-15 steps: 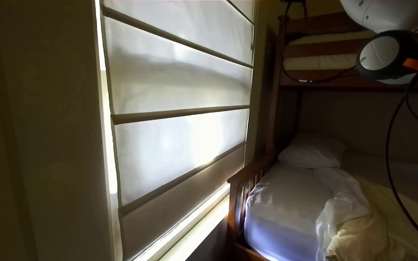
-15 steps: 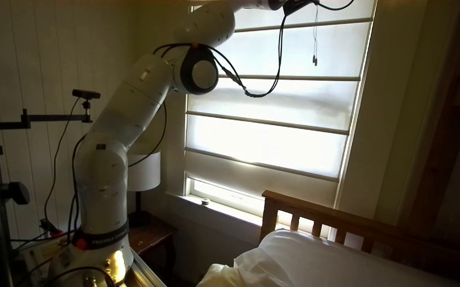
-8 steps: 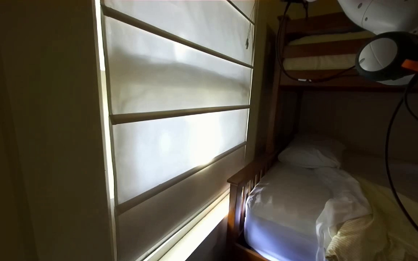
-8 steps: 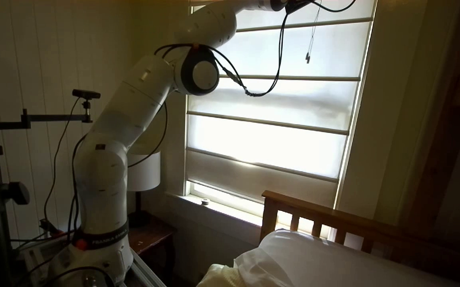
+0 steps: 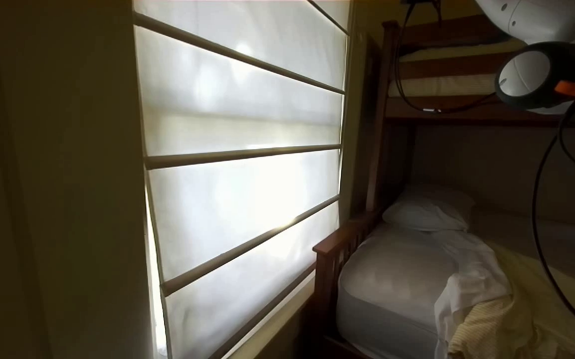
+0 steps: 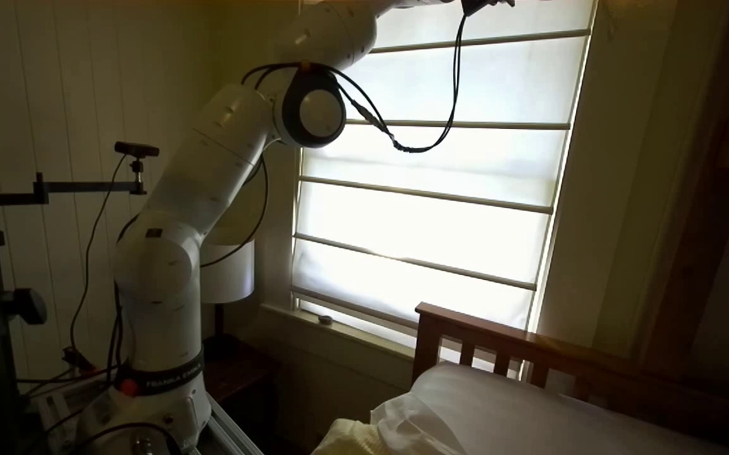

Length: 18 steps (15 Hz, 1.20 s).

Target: Close the curtain

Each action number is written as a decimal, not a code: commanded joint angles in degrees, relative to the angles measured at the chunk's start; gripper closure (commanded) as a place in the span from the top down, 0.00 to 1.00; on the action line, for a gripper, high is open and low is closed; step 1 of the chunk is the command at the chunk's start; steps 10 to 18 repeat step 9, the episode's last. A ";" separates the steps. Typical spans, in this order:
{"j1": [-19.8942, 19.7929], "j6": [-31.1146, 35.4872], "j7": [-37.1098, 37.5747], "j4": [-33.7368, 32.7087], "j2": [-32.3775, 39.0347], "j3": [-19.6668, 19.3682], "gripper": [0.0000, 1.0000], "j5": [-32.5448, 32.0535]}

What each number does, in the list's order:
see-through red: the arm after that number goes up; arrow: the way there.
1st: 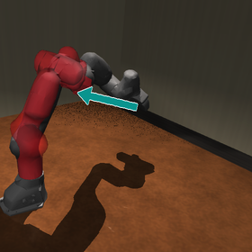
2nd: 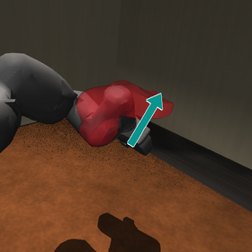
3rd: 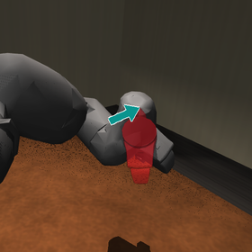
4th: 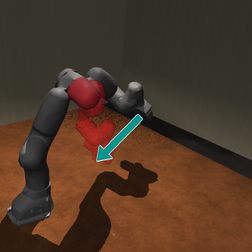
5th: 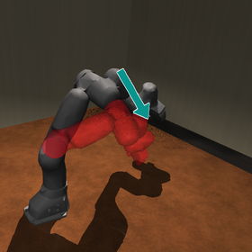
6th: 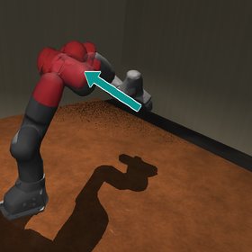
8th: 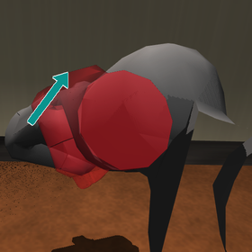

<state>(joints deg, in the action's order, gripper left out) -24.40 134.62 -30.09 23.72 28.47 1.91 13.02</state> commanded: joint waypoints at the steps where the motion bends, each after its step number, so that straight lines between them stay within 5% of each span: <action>1: -3.32 -11.45 -8.33 0.53 -2.82 1.58 0.91 0.58; 2: -4.24 -14.95 -10.51 0.50 -3.26 1.88 0.99 1.27; 8: -9.71 -37.14 -15.76 -0.10 -5.78 5.31 1.00 10.77; 9: -7.95 -32.28 -14.08 -0.10 -4.78 3.13 1.00 7.88; 18: -7.95 -32.28 -14.08 -0.10 -4.78 3.13 1.00 7.88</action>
